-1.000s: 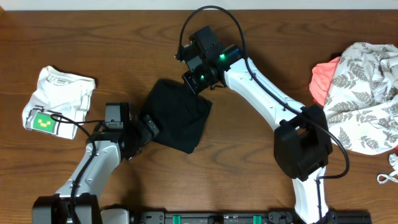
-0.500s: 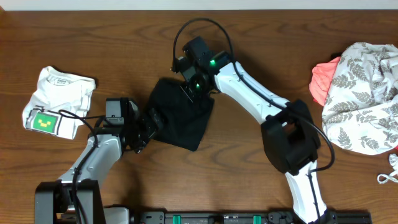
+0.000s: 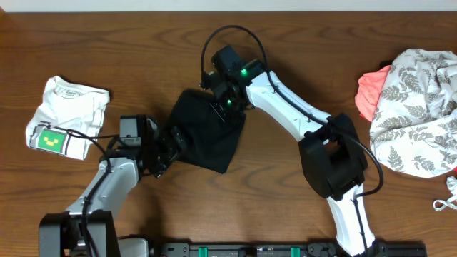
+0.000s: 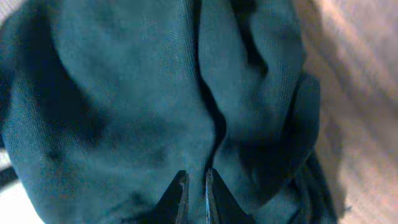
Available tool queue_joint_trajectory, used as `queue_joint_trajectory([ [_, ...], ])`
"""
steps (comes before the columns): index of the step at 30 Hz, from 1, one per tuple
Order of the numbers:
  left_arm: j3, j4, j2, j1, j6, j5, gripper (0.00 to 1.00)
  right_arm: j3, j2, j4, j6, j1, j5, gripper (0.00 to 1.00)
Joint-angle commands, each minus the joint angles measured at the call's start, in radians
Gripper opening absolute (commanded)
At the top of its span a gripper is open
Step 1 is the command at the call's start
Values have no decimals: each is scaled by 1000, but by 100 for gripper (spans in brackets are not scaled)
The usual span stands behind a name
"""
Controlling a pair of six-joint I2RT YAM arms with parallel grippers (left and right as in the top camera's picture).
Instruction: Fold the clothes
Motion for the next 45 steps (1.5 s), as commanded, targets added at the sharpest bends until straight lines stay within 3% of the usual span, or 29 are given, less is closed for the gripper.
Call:
queue_joint_trajectory([
  [1, -40, 26, 23, 50, 41, -90, 100, 0, 2, -42, 82, 6, -3, 11],
  [8, -40, 108, 23, 95, 41, -85, 100, -14, 3, -137, 151, 37, -8, 15],
  [15, -35, 161, 21, 98, 56, 12, 97, -31, 3, -52, 150, 88, 63, 9],
  [28, -33, 159, 19, 98, 56, 10, 97, -32, 39, 67, 151, 31, 173, 10],
  [36, -33, 244, 19, 98, 56, -11, 97, -33, 182, -37, 182, 53, 73, 4],
  [45, -33, 433, 19, 98, 55, -11, 96, -37, 199, -115, 377, 109, -54, 1],
])
